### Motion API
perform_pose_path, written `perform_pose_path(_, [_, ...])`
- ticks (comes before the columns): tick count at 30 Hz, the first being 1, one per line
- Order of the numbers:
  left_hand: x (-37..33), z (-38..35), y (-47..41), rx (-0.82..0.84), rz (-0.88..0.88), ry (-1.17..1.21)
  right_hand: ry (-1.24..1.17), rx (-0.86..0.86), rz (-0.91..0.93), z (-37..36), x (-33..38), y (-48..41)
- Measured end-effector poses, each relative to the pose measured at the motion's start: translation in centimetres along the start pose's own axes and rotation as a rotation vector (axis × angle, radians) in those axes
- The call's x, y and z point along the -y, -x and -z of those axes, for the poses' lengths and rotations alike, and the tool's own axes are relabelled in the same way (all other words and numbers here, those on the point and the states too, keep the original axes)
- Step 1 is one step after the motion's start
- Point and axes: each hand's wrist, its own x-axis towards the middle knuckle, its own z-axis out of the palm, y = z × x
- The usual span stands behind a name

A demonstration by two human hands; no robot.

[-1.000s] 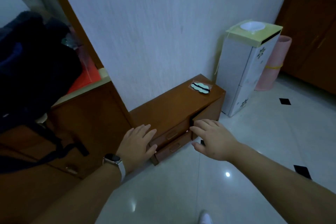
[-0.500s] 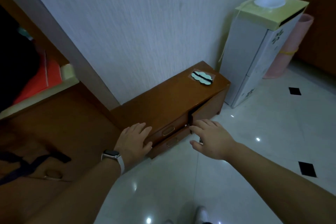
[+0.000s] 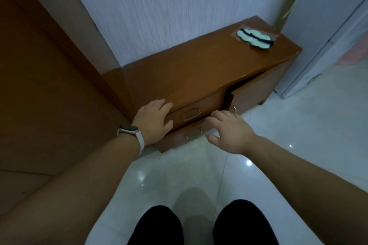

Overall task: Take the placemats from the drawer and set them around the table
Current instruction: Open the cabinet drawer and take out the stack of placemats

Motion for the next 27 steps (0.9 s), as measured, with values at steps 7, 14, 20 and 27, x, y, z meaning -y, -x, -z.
perform_pose_path(7, [3.2,-9.8,-4.5,-0.079,0.029,-0.016,0.060,0.008,0.020,-11.5,-3.0,-7.3])
perform_pose_path(14, [6.4,-12.6,-7.8,-0.061,0.032,0.017,0.077,0.015,0.042,-17.8,-3.4,-13.1])
perform_pose_path(20, [6.4,-12.7,-7.9,-0.061,0.023,-0.013,0.035,0.053,0.040,-20.1,-2.6,-15.8])
perform_pose_path(27, [6.7,-13.1,-8.1,-0.082,0.014,-0.022,0.014,0.014,0.008,-21.1,-2.0,-16.0])
